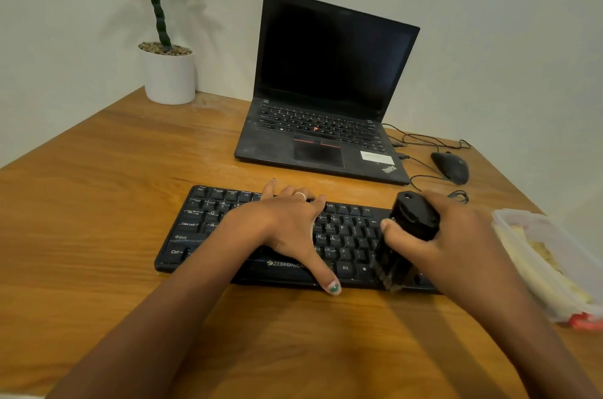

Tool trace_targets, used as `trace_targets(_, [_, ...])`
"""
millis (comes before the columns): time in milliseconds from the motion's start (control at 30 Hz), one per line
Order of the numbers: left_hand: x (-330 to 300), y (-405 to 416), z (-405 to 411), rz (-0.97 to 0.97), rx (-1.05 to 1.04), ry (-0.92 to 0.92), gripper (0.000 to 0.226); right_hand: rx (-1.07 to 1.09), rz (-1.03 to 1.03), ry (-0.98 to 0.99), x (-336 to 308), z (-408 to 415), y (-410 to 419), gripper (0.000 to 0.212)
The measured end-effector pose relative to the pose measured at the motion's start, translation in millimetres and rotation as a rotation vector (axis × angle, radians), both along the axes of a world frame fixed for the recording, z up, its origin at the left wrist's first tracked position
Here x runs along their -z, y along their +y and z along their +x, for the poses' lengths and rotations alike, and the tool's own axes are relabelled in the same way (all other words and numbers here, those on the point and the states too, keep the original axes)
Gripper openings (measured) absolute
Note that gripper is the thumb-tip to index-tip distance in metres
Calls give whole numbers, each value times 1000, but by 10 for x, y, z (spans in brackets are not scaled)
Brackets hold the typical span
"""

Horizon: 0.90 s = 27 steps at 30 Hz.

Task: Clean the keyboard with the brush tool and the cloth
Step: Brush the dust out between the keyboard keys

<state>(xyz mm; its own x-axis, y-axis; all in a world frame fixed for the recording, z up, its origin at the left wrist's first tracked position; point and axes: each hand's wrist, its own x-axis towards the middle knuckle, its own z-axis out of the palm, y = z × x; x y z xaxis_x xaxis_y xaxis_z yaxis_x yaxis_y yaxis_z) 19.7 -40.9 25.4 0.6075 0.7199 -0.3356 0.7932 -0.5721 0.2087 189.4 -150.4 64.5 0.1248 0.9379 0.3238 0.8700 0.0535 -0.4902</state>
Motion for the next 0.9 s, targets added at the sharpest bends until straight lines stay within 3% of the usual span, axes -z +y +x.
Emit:
trace_targets(167, [-3,-1,8,9,3,9,133,-88,-66,248,118,-82,-70,13])
trace_targets(267, [-7,-5,3,0,0,1,132,60,4,68,65,60,-26,14])
trace_targets(333, [-6,2,2,-3,1,-1,132,51,125,48,36,60,-39,13])
trace_targets(433, [-8,-4,1,0,4,2,132,-53,66,292,91,-112,-66,12])
trace_targets(567, [-14,-13,4,1,0,1,132,56,-19,127,156,-84,20,18])
trace_targets(667, [-24,-14,-2,3,0,1,131,66,118,-89,91,-117,37,22])
trace_targets(767, [-20,-20,7,13,8,11,131,-62,56,70,90,-222,28,21])
trace_targets(900, [-23,-17,5,2,-2,3,131,62,40,-83,65,-161,132,20])
